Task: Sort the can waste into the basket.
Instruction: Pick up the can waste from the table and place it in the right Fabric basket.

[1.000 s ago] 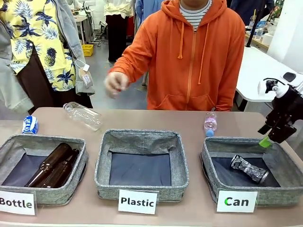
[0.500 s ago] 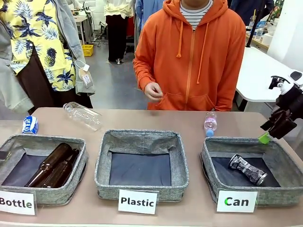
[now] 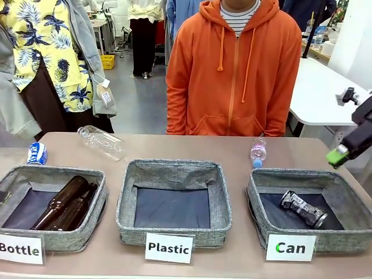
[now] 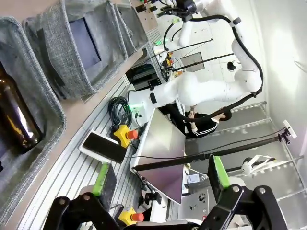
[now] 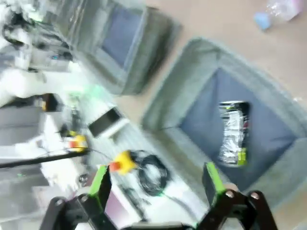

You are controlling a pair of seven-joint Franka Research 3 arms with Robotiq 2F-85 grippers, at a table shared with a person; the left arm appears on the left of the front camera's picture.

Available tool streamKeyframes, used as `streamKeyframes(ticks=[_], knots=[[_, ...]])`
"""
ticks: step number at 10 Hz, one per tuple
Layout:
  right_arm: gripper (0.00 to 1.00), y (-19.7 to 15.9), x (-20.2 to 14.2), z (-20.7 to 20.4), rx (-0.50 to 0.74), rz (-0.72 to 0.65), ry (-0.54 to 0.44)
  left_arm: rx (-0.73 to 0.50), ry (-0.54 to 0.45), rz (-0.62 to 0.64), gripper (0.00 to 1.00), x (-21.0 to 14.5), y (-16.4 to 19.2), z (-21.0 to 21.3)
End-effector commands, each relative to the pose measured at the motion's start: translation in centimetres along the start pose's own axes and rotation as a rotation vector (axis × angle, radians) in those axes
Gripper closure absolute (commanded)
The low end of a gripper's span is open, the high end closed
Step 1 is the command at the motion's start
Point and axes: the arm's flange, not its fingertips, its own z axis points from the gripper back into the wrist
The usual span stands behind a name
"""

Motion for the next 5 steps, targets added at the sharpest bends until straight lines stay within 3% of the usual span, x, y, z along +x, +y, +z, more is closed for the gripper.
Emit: streamKeyframes(ticks=[1,3,5], knots=[[0.0,-0.4,-0.1,1.9,0.463,-0.464,-0.38,-0.002,0.008,0.004,0.0,-0.4,-0.1,0.1],[0.0,-0.8,-1.2,-0.3,0.577,-0.482,-0.317,-0.002,0.008,0.004,0.0,-0.4,-0.1,0.1],[0.0,-2.0,-0.6,-1.0,0.53,-0.494,-0.321,-0.002,0.008,0.004,0.0,-0.4,-0.1,0.1]])
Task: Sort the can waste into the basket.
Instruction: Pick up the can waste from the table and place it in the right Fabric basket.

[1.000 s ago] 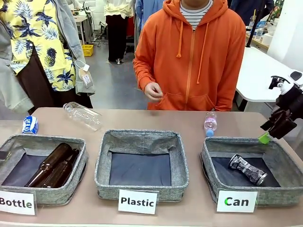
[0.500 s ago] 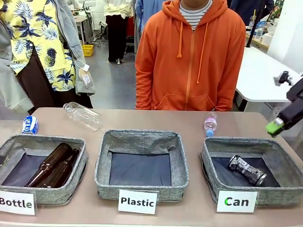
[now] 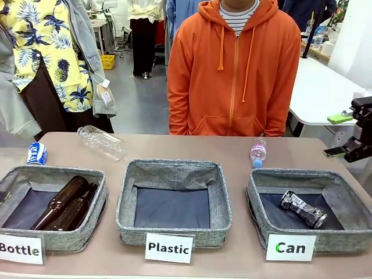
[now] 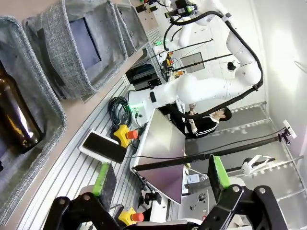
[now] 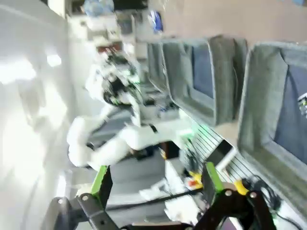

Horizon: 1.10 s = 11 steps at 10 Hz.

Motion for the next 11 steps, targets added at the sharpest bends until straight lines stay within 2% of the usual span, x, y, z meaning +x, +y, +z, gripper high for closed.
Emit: streamKeyframes(ticks=[1,11], knots=[[0.0,1.13,-0.26,0.23,-0.066,0.053,0.058,-0.002,0.009,0.004,0.0,-0.36,-0.07,0.07],[0.0,1.13,-0.26,0.23,-0.066,0.053,0.058,0.0,0.0,0.0,0.0,-0.01,0.01,0.0]])
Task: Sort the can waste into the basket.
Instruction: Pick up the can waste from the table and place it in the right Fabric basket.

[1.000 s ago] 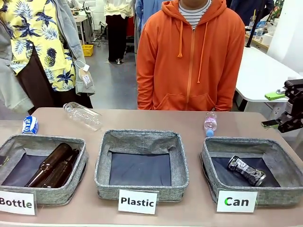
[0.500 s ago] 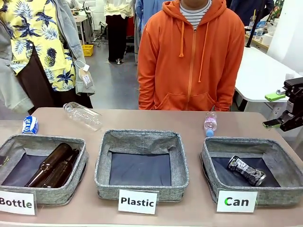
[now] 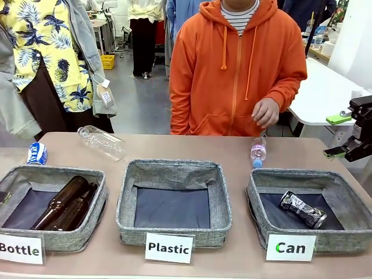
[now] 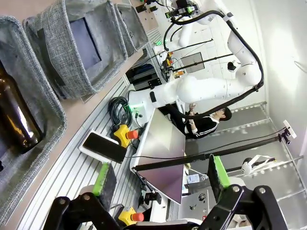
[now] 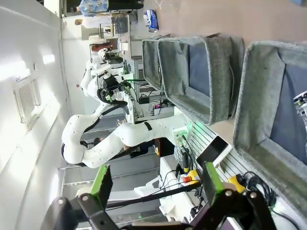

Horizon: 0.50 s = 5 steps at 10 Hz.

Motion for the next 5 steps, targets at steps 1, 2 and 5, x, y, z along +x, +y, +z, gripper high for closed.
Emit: streamKeyframes(ticks=[1,2,5], knots=[[0.0,0.1,-0.2,0.3,-0.005,0.022,0.014,0.256,-0.128,0.143,0.0,1.9,-1.6,0.0],[0.0,0.1,-0.2,0.3,-0.005,0.022,0.014,0.409,-0.14,0.164,0.0,4.9,-3.1,0.5],[0.0,0.1,-0.2,0.3,-0.005,0.022,0.014,0.914,-0.357,0.258,0.0,13.7,-5.1,3.6]])
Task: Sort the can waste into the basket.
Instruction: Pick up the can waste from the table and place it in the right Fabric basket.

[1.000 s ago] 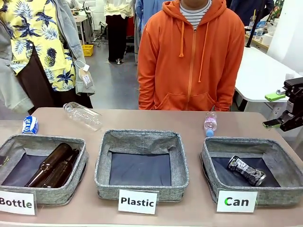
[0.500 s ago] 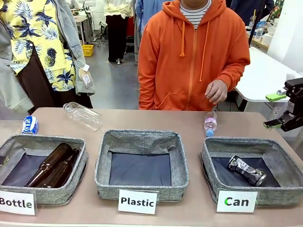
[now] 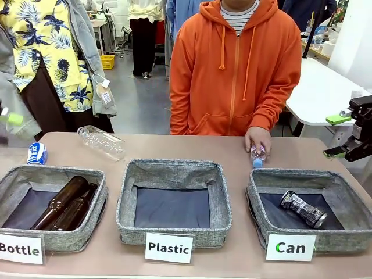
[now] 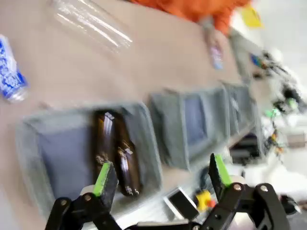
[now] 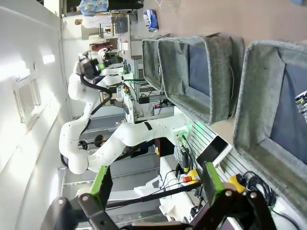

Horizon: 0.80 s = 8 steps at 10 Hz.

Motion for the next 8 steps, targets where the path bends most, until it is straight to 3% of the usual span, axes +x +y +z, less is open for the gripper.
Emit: streamKeyframes(ticks=[1,4,5,6,7,8], knots=[[0.0,0.1,-0.2,0.3,-0.005,0.022,0.013,0.351,0.002,0.104,0.0,3.7,2.0,-2.0],[0.0,0.1,-0.2,0.3,-0.005,0.022,0.013,0.748,0.039,0.07,0.0,6.3,3.7,-3.6],[0.0,0.1,-0.2,0.3,-0.005,0.022,0.013,0.793,0.022,0.053,0.0,6.9,3.8,-4.3],[0.0,0.1,-0.2,0.3,-0.005,0.022,0.013,0.806,-0.003,0.086,0.0,7.6,3.8,-5.1],[0.0,0.1,-0.2,0.3,-0.005,0.022,0.013,0.507,0.05,0.16,0.0,7.5,2.3,-4.6],[0.0,0.1,-0.2,0.3,-0.005,0.022,0.013,0.792,-0.021,0.039,0.0,6.7,5.4,-4.9]])
